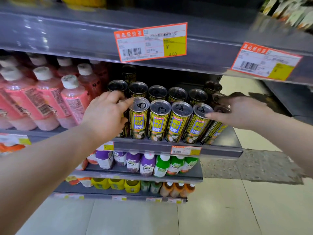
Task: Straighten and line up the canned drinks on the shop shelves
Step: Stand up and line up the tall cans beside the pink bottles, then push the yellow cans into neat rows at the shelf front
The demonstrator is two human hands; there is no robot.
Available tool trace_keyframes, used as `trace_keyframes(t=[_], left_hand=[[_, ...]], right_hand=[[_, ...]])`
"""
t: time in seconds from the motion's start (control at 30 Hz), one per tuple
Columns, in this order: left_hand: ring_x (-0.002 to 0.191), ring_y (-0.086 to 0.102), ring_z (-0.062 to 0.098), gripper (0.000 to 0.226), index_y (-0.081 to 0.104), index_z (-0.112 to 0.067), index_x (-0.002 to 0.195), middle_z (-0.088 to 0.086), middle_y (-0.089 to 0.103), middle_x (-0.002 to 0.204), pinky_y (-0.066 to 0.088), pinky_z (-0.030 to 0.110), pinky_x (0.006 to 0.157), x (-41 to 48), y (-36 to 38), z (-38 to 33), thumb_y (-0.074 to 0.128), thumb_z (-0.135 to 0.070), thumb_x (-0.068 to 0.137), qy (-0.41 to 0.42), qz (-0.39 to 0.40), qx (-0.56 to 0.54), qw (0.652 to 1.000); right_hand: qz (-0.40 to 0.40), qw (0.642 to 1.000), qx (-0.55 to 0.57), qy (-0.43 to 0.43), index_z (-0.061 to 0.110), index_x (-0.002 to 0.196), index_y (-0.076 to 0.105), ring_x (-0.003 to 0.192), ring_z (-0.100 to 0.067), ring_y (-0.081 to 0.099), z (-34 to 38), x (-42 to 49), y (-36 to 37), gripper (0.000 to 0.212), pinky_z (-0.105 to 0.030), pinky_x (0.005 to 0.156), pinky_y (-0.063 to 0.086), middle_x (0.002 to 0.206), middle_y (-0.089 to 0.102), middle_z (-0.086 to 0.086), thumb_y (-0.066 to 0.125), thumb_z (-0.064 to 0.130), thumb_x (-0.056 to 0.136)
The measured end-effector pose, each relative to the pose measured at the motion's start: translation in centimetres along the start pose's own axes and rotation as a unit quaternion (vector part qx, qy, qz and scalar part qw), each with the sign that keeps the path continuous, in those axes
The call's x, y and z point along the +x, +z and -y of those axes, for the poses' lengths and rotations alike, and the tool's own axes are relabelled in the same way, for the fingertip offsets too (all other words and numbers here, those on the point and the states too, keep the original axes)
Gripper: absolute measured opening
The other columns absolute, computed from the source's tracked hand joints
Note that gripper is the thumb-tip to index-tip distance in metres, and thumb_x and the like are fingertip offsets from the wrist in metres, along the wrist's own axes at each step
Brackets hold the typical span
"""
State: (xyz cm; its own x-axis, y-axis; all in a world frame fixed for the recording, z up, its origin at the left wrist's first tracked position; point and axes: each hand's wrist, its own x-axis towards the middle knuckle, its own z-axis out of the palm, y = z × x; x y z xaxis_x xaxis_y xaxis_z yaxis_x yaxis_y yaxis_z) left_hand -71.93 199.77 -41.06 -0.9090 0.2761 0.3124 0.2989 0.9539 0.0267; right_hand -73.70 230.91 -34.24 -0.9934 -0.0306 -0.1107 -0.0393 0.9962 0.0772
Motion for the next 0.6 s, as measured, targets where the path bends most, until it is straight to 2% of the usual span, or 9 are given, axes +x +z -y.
trace_keyframes(t=[0.1, 0.17, 0.27, 0.33, 0.43, 0.53, 0.6], left_hand=[[0.095, 0.056, 0.042, 0.056, 0.063, -0.015, 0.121, 0.016, 0.063, 0.108, 0.048, 0.048, 0.078, 0.3, 0.0, 0.1, 0.070, 0.001, 0.068, -0.007, -0.011, -0.014, 1.000], [0.101, 0.053, 0.039, 0.054, 0.058, -0.019, 0.126, 0.013, 0.061, 0.114, 0.045, 0.044, 0.081, 0.5, 0.0, 0.2, 0.063, 0.001, 0.076, -0.007, -0.015, -0.013, 1.000], [0.100, 0.054, 0.038, 0.054, 0.057, -0.019, 0.127, 0.012, 0.062, 0.113, 0.046, 0.044, 0.080, 0.3, 0.4, 0.4, 0.062, 0.001, 0.077, 0.004, -0.017, -0.004, 1.000], [0.105, 0.053, 0.038, 0.058, 0.054, -0.019, 0.130, 0.011, 0.060, 0.119, 0.044, 0.045, 0.084, 0.2, 0.4, 0.3, 0.061, 0.000, 0.076, -0.003, -0.010, -0.002, 1.000], [0.122, 0.042, 0.032, 0.065, 0.037, -0.023, 0.142, 0.005, 0.046, 0.137, 0.036, 0.040, 0.098, 0.2, -0.2, -0.3, 0.055, -0.009, 0.082, -0.025, 0.041, 0.017, 0.999], [0.133, 0.029, 0.029, 0.071, 0.016, -0.026, 0.148, 0.005, 0.031, 0.146, 0.023, 0.039, 0.109, 0.0, -1.4, -1.4, 0.052, -0.029, 0.087, -0.037, 0.098, 0.068, 0.992], [0.136, 0.023, 0.031, 0.073, 0.016, -0.025, 0.148, 0.008, 0.028, 0.148, 0.016, 0.045, 0.112, -0.6, -2.5, -2.5, 0.054, -0.033, 0.087, -0.058, 0.106, 0.062, 0.991]], right_hand=[[-0.048, 0.998, 0.033, -0.007, 0.017, 0.109, 0.065, 0.101, -0.032, 0.059, -0.3, -1.2, 1.5, 0.056, -0.033, 0.074, 0.047, 0.107, 0.065, -0.015, 0.046, 0.062, 0.083], [-0.057, 0.998, 0.027, -0.012, 0.018, 0.117, 0.061, 0.106, -0.032, 0.058, -0.4, -1.5, 2.4, 0.056, -0.037, 0.081, 0.049, 0.117, 0.062, -0.012, 0.041, 0.060, 0.086], [-0.034, 0.999, 0.025, -0.024, 0.022, 0.141, 0.039, 0.126, -0.027, 0.048, -0.8, -1.9, 3.6, 0.057, -0.036, 0.095, 0.043, 0.149, 0.037, -0.004, 0.042, 0.050, 0.092], [-0.036, 0.997, 0.052, -0.035, 0.021, 0.146, 0.029, 0.135, -0.023, 0.039, -1.0, -2.0, 4.2, 0.059, -0.034, 0.103, 0.038, 0.157, 0.021, -0.002, 0.045, 0.043, 0.093], [-0.023, 0.997, 0.072, -0.036, 0.018, 0.148, 0.023, 0.140, -0.021, 0.030, -1.1, -1.7, 4.4, 0.064, -0.032, 0.108, 0.032, 0.158, 0.015, -0.005, 0.048, 0.040, 0.093], [-0.003, 0.996, 0.080, -0.034, 0.015, 0.148, 0.021, 0.141, -0.026, 0.027, -1.0, -1.6, 3.8, 0.071, -0.033, 0.113, 0.027, 0.155, 0.019, -0.012, 0.051, 0.043, 0.091], [-0.026, 0.993, 0.106, -0.040, 0.013, 0.147, 0.022, 0.138, -0.031, 0.029, -0.6, -2.3, 3.1, 0.073, -0.036, 0.113, 0.027, 0.151, 0.023, -0.016, 0.056, 0.041, 0.089]])
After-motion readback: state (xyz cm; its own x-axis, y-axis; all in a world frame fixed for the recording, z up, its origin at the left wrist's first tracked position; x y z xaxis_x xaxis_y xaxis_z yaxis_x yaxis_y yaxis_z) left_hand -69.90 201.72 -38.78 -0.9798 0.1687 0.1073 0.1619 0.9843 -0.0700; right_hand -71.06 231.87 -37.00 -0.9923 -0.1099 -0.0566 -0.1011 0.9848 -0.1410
